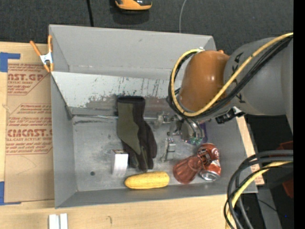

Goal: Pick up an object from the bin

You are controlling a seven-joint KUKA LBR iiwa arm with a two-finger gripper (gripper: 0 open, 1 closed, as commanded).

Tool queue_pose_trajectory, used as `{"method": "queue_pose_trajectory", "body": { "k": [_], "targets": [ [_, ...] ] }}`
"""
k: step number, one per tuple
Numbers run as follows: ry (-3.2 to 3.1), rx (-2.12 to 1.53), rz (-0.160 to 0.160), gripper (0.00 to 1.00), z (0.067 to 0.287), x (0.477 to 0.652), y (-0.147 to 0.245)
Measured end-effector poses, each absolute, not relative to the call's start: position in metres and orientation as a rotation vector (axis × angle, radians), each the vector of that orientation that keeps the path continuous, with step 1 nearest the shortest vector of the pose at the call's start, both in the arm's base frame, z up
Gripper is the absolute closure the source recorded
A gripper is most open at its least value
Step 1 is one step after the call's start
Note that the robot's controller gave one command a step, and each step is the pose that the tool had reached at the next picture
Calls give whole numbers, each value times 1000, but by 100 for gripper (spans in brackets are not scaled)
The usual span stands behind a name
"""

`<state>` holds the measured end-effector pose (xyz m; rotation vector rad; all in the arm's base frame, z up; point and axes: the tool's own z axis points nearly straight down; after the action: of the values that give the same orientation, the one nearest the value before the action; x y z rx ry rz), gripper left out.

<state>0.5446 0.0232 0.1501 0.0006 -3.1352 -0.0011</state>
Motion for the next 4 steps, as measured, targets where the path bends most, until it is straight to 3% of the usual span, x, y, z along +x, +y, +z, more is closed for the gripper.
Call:
{"method": "queue_pose_trajectory", "body": {
  "k": [1, 2, 3, 4],
  "targets": [
    [-3143, 1, -1, 0, 155, 546, 23],
    [-3150, -34, -2, 0, 108, 530, 43],
    [-3145, -158, -3, 100, 71, 535, 66],
    [-3139, -157, -1, 0, 70, 534, 65]
  ]
}}
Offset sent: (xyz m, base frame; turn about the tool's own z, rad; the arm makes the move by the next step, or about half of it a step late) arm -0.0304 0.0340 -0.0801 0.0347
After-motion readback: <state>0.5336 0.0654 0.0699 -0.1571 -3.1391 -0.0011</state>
